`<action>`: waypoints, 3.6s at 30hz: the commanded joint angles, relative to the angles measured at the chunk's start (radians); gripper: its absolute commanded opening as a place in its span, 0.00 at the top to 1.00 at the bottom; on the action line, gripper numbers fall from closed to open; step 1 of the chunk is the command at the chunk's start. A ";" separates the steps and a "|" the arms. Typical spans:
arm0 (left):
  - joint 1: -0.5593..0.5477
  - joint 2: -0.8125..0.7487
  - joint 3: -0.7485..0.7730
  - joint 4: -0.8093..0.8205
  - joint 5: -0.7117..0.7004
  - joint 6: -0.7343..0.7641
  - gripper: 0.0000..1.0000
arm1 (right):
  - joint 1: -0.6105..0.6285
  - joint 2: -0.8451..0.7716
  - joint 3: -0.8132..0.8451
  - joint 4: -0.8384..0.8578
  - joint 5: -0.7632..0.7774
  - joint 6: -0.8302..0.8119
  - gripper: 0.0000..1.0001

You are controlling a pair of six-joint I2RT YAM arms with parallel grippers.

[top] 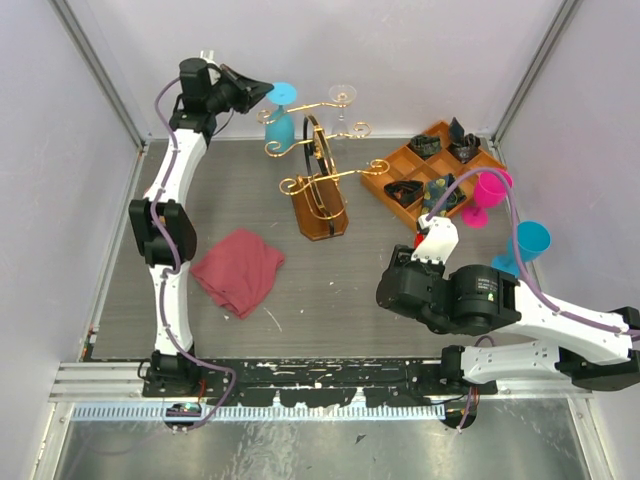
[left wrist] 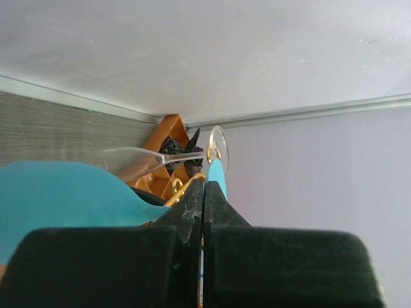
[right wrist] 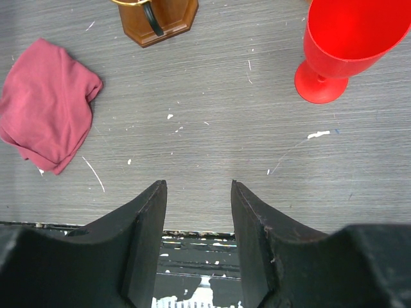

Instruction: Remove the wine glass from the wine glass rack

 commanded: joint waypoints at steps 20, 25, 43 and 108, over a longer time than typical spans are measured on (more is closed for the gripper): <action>0.147 -0.065 0.169 -0.407 -0.408 0.456 1.00 | -0.001 -0.039 0.015 -0.017 0.055 0.015 0.51; 0.091 -0.106 0.136 -0.498 -0.624 0.675 1.00 | -0.002 -0.051 0.010 -0.001 0.061 -0.003 0.51; 0.010 -0.131 -0.165 -0.503 -1.211 1.032 1.00 | -0.001 -0.158 -0.014 0.026 0.026 -0.022 0.54; -0.126 0.353 -0.217 -0.436 -1.591 1.280 0.92 | -0.001 -0.130 0.069 0.179 0.050 -0.296 0.56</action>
